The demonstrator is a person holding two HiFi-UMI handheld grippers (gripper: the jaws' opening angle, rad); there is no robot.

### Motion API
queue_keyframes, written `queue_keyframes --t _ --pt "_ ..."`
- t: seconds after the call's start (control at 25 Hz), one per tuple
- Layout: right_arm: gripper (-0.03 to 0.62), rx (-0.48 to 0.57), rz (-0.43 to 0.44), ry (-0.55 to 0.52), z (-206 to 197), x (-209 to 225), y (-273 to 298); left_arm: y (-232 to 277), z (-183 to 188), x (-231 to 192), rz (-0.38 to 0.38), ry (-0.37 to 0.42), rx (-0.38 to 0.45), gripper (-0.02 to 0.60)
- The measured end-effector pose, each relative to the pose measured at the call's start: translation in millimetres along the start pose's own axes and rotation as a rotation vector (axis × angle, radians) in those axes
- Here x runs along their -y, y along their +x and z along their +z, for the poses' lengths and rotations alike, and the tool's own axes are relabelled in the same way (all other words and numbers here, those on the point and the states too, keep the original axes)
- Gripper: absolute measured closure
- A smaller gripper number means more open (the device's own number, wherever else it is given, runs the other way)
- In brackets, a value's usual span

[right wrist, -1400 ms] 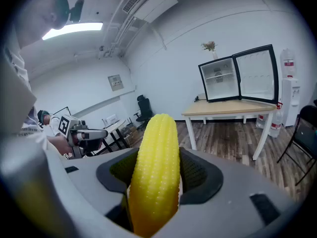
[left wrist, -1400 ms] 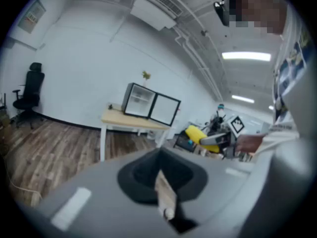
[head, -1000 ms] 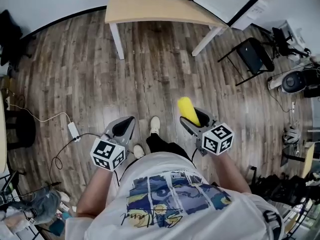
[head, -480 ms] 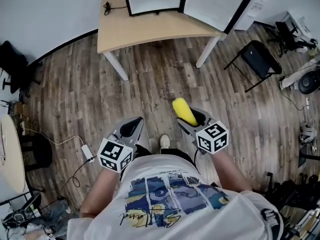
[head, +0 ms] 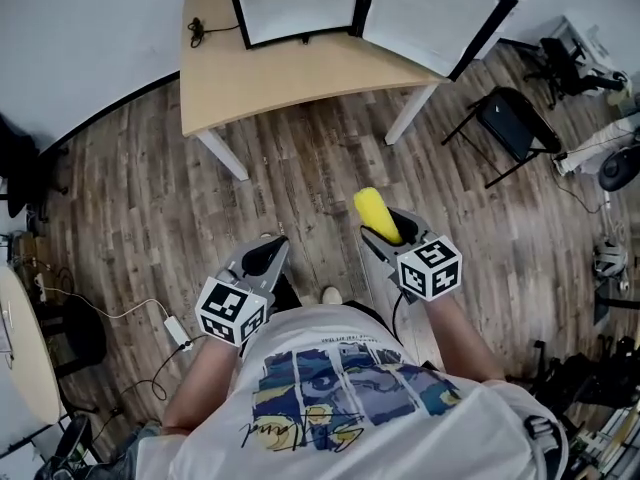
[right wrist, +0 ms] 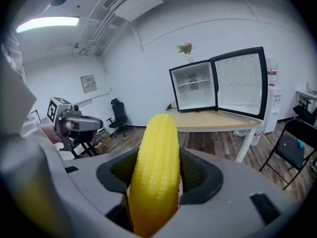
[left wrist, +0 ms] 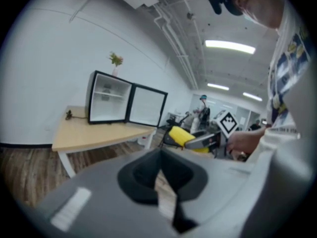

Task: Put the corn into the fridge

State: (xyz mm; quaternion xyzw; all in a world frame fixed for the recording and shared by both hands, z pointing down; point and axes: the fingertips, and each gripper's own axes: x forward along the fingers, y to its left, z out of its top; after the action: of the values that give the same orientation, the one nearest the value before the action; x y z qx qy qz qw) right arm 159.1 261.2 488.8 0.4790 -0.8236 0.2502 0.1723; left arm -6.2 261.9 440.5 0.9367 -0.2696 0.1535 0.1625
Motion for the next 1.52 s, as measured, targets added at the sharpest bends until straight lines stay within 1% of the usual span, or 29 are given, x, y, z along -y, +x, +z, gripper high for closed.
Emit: queue_keyframes --t 0.12,0.2,0.32,0.44,0.6,0.72,0.84,1.04,1.16,1.28,1.52 --pt "0.341 -0.004 -0.043 0.01 25.0 6.9 35.6 7.9 13.9 -48.3 -0.037 -0.009 0.005 0.572" --pt "0.341 -0.006 -0.072 0.017 42.4 12.0 58.6 14.9 24.7 -80.3 -0.062 0.0 0.004 0.572" --pt "0.341 -0.014 -0.108 0.023 72.8 19.4 95.9 23.8 49.9 -128.6 -0.094 0.021 0.012 0.572" --pt "0.341 -0.026 -0.139 0.042 98.8 23.4 131.4 20.9 70.2 -169.7 -0.127 0.022 0.021 0.572" --pt "0.341 -0.03 -0.192 0.05 129.5 40.5 175.1 18.2 76.6 -225.9 -0.134 0.04 0.003 0.572" --pt "0.341 -0.053 -0.219 0.051 145.1 58.7 206.0 19.4 78.2 -260.7 -0.118 0.022 0.001 0.572" --pt "0.341 -0.073 -0.235 0.04 161.4 81.7 233.9 24.1 86.8 -284.6 -0.099 -0.009 0.024 0.572" --pt "0.341 -0.081 -0.24 0.022 191.4 135.0 283.7 43.6 103.5 -311.4 -0.061 -0.006 0.037 0.572" --pt "0.341 -0.086 -0.226 0.005 214.5 169.0 321.3 59.2 116.2 -335.6 -0.018 -0.019 0.039 0.572" --pt "0.342 -0.101 -0.211 -0.024 238.3 203.2 358.5 77.4 134.9 -358.2 0.043 -0.031 0.044 0.572" --pt "0.341 -0.126 -0.193 -0.065 278.0 274.0 431.1 116.8 171.7 -391.5 0.147 -0.047 0.05 0.572"
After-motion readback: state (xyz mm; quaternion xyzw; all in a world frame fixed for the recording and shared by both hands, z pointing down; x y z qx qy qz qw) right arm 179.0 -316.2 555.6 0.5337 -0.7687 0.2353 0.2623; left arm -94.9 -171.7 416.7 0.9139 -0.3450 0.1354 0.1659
